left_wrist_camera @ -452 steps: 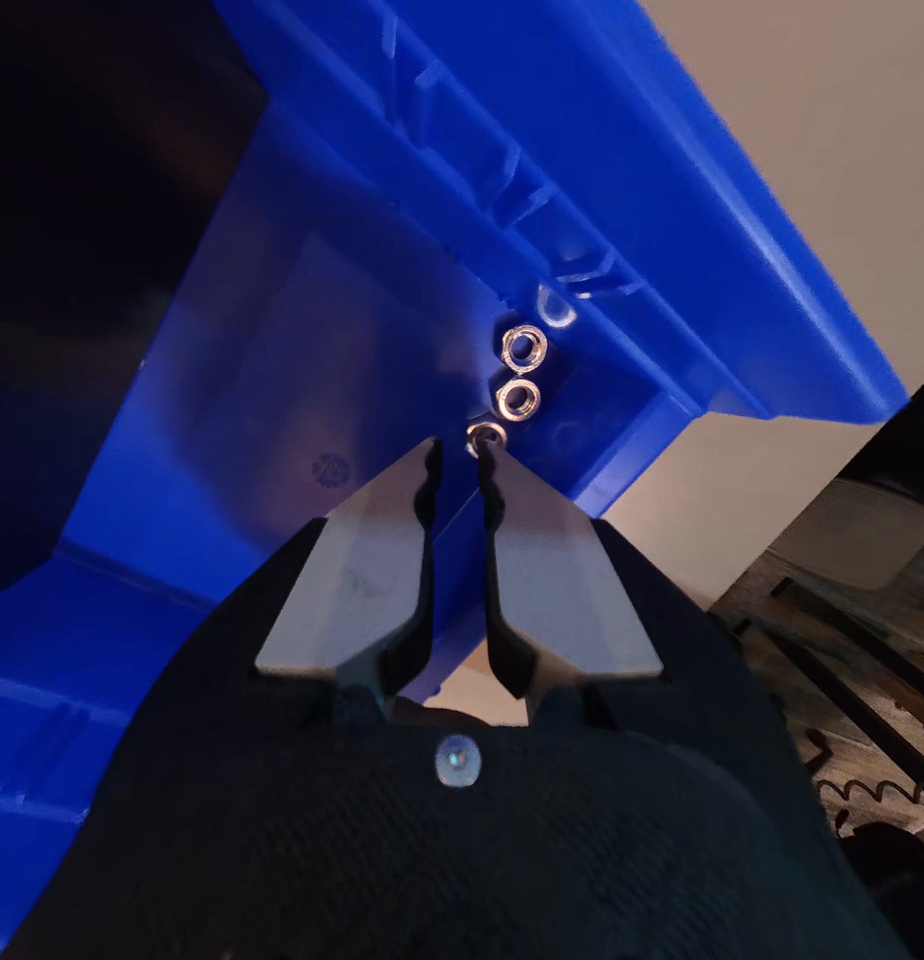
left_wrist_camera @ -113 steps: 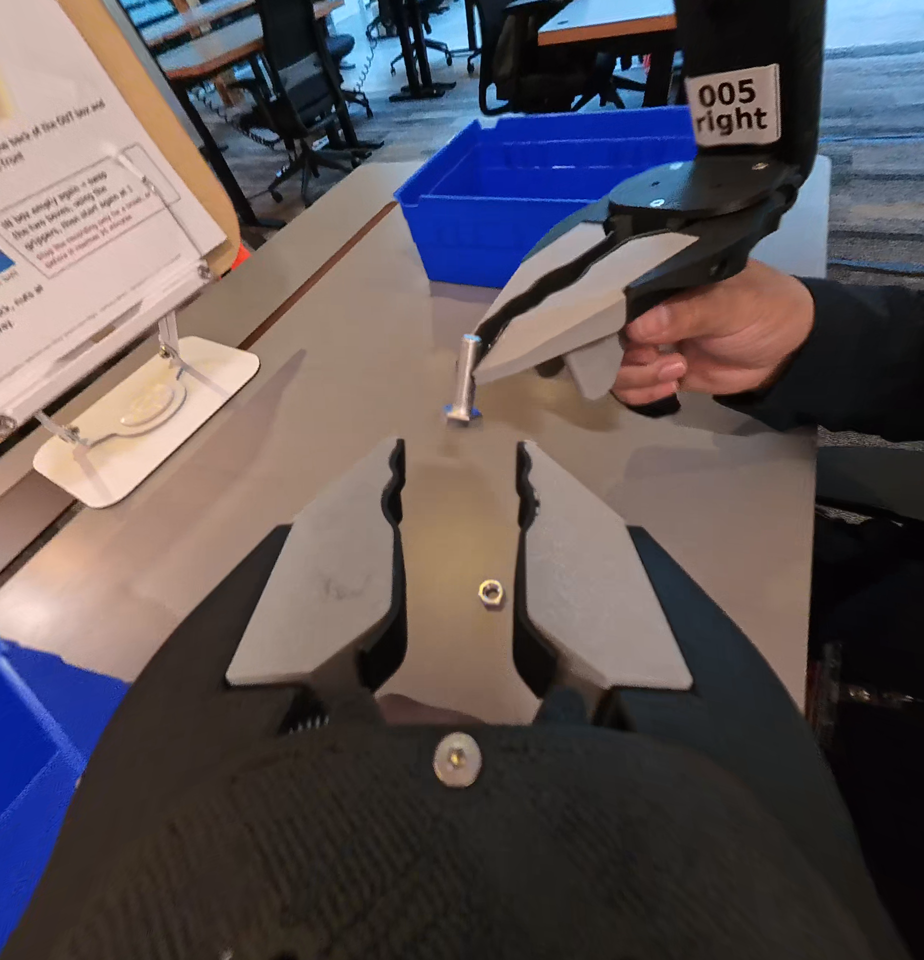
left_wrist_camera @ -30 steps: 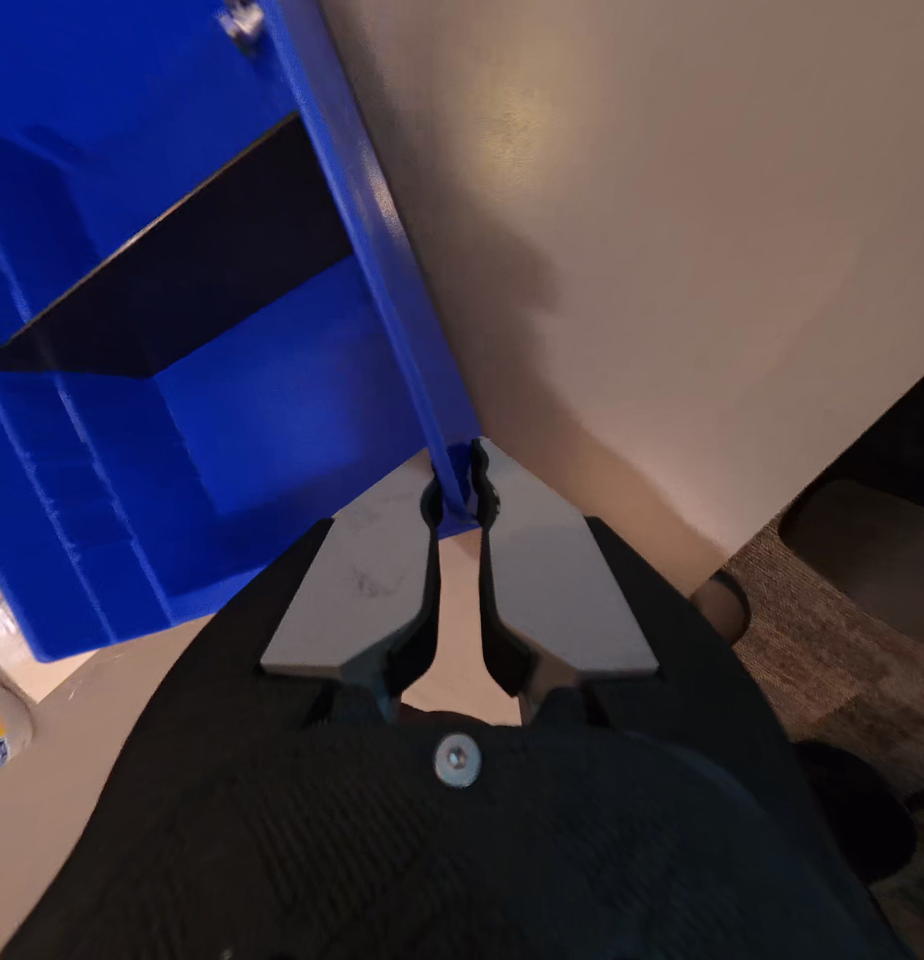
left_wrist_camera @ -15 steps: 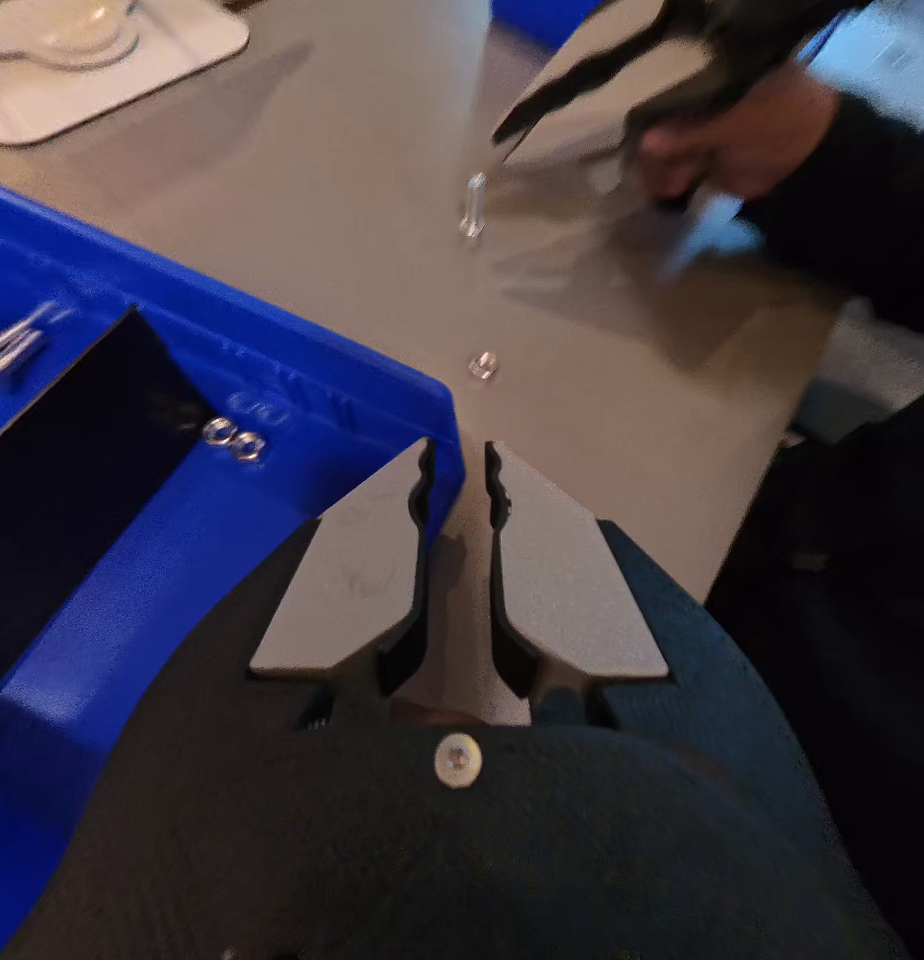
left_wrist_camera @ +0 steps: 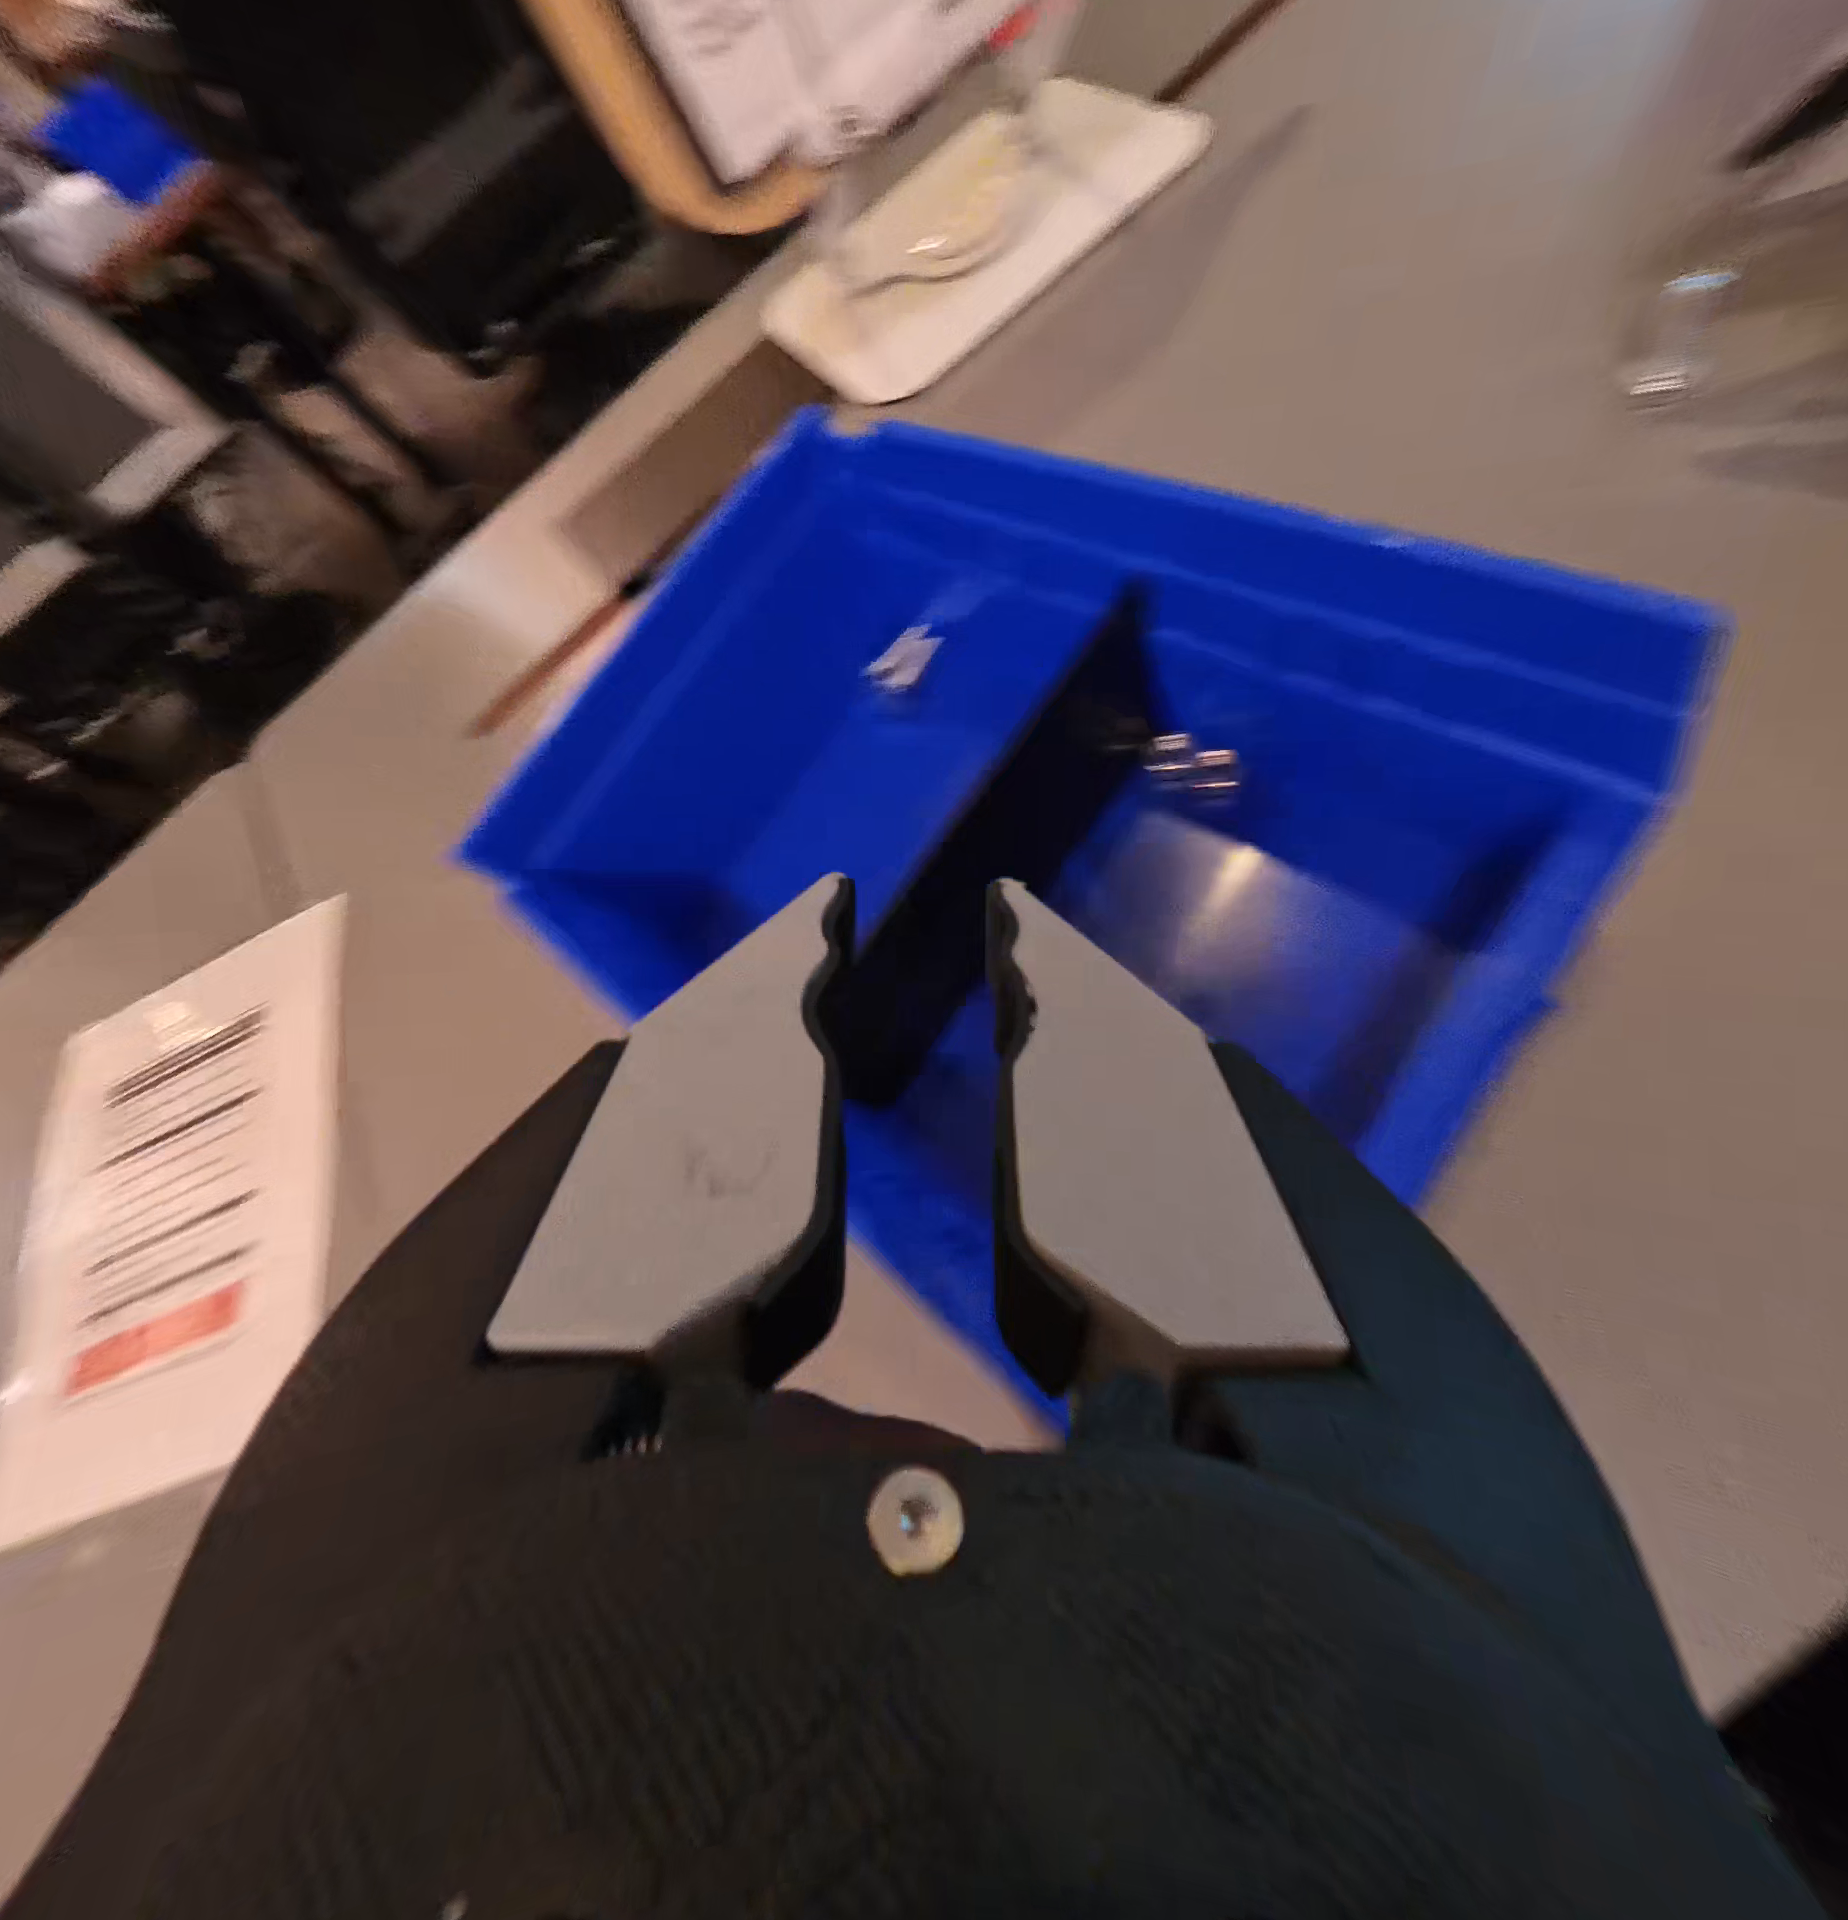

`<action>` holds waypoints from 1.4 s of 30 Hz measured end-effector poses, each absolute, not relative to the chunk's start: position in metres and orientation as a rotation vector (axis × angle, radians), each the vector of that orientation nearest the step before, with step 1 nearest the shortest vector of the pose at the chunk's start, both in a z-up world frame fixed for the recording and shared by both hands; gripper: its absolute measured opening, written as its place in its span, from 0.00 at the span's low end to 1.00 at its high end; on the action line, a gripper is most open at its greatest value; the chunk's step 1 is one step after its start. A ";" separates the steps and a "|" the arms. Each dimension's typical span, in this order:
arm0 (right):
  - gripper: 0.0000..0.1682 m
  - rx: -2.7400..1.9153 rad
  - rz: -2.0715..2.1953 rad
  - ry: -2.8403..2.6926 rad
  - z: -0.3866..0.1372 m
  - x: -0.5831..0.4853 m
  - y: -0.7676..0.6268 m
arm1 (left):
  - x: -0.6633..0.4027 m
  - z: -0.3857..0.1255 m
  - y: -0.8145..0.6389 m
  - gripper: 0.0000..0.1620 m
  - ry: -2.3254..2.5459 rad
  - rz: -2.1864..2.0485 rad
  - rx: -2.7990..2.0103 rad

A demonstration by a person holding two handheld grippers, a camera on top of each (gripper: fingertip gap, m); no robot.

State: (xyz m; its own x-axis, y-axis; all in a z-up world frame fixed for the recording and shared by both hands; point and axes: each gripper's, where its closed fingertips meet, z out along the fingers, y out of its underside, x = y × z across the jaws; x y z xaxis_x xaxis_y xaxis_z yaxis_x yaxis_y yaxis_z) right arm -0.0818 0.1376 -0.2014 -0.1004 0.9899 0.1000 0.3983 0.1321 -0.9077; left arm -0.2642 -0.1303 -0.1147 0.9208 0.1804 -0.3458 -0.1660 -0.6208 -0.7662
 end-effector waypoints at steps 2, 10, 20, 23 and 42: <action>0.08 -1.366 0.946 -1.616 -0.198 -0.083 0.138 | -0.296 -0.114 -0.143 0.16 -0.109 0.497 -2.200; 0.08 -1.334 0.925 -1.610 -0.187 -0.095 0.142 | -0.385 -0.157 -0.148 0.37 -0.445 0.334 -2.280; 0.09 -1.326 0.897 -1.624 -0.186 -0.100 0.148 | -0.400 -0.191 -0.118 0.15 -0.407 -0.113 -2.485; 0.09 -1.330 0.931 -1.610 -0.183 -0.099 0.148 | -0.405 -0.192 -0.117 0.12 -0.307 -0.007 -2.592; 0.09 -1.350 0.940 -1.632 -0.196 -0.092 0.151 | -0.347 -0.146 -0.069 0.07 0.329 0.028 -2.554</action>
State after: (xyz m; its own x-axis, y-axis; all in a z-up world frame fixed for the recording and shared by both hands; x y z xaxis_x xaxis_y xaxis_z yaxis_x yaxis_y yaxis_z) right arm -0.0918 0.1511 -0.1964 -0.1092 0.9867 0.1205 0.3908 0.1540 -0.9075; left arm -0.3475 -0.0685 -0.1459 0.9697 -0.2278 -0.0881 -0.2393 -0.8140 -0.5293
